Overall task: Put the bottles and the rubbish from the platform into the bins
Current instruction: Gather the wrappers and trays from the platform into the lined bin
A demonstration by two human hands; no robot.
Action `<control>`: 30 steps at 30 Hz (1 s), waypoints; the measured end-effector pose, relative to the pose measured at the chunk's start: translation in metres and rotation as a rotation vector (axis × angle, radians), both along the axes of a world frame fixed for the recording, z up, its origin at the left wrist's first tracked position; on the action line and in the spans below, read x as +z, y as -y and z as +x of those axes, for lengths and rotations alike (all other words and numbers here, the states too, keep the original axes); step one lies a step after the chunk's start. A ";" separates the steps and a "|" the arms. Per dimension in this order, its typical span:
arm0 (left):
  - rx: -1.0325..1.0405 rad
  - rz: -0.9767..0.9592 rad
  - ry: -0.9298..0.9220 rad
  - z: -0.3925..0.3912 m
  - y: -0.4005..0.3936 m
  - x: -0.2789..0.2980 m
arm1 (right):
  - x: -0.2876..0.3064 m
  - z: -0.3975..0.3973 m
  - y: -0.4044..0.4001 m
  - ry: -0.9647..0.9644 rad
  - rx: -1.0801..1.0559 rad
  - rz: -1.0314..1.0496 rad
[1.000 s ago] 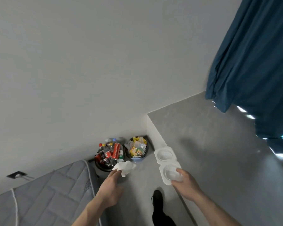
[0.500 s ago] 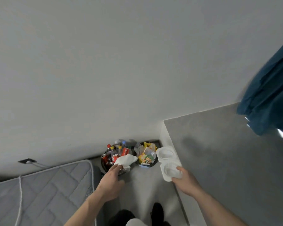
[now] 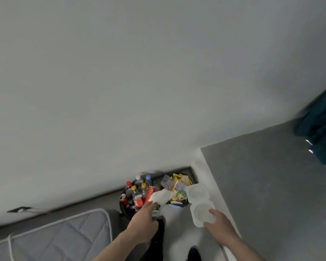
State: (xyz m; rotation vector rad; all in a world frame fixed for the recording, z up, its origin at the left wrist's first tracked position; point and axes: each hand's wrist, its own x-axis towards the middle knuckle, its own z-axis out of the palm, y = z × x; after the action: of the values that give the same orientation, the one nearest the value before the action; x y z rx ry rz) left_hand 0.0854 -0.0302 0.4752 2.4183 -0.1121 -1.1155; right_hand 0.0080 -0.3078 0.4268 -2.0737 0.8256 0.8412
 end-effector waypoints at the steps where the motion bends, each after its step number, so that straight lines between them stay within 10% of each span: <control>1: -0.026 0.003 -0.016 0.011 0.002 -0.014 | -0.010 0.008 -0.004 -0.007 -0.016 -0.002; 18: 0.053 0.120 -0.257 0.106 0.093 -0.366 | -0.328 0.093 -0.007 -0.031 -0.047 -0.035; 30: -0.067 0.126 -0.319 0.112 0.111 -0.481 | -0.488 0.100 -0.014 -0.004 -0.024 0.086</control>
State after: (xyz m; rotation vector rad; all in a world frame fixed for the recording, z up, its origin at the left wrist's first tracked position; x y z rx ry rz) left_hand 0.1975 -0.1415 -0.0053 2.3217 -0.0192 -1.5655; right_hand 0.1076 -0.2939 -0.0609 -1.9837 0.8017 0.8537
